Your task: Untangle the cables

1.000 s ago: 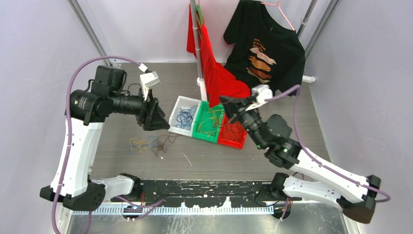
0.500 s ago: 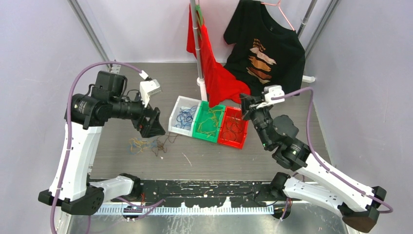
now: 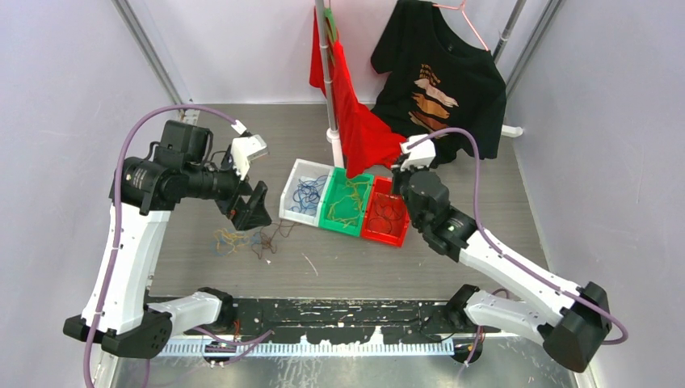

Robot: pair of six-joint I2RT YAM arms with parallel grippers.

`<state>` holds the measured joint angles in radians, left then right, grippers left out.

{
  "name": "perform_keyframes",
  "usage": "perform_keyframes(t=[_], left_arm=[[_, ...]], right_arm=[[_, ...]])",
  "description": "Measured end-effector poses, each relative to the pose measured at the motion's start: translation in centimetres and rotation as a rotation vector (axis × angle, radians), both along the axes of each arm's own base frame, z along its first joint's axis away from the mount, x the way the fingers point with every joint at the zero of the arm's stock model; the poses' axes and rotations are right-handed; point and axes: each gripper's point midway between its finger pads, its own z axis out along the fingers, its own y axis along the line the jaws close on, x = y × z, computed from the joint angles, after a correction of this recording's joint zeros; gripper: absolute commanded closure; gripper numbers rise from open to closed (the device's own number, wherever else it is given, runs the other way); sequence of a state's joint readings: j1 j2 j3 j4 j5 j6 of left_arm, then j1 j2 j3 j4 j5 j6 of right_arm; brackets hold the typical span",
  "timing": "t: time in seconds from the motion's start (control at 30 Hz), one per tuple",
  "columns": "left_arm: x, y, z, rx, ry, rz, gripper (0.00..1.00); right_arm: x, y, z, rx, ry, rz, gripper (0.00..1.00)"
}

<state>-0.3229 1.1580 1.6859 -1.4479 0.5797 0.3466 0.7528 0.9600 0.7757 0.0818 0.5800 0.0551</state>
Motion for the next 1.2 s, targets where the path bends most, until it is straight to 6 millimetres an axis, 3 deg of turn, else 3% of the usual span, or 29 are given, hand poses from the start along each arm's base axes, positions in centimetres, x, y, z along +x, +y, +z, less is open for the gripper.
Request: perform_keyframes(t=[0.2,0.37,0.47,0.63,0.77,1.07,1.13,1.2], left_arm=[[0.2,0.3,-0.2,0.019,-0.007,0.014,0.0],[0.4,0.6,-0.3,0.036,-0.018,0.019,0.01],[0.6,0.8,-0.3,0.051,-0.037,0.014,0.0],[0.5,1.3,0.0,0.063,-0.078,0.014,0.0],[0.5,1.6,0.1,0.074,-0.098,0.02,0.0],[1.0,2.1,-0.1,0.106,-0.107,0.036,0.01],[1.0,2.1,-0.2,0.109,-0.108,0.038,0.01],[1.1,2.2,-0.2,0.114,-0.11,0.037,0.01]], right_arm=[[2.3,-0.5,-5.6,-0.094,0.137,-0.083,0.99],[2.6,-1.0,-9.9,-0.109,0.253,-0.161,0.98],[2.5,-1.4,-10.9,-0.08,0.285,-0.204,0.92],[2.5,-1.7,-12.0,-0.045,0.331,-0.255,0.64],[2.2,-1.7,-12.8,-0.047,0.379,-0.265,0.62],[2.4,-1.6,-12.3,-0.012,0.435,-0.254,0.59],[2.4,-1.4,-12.2,-0.011,0.447,-0.245,0.54],[2.5,-1.1,-11.8,-0.002,0.452,-0.236,0.42]])
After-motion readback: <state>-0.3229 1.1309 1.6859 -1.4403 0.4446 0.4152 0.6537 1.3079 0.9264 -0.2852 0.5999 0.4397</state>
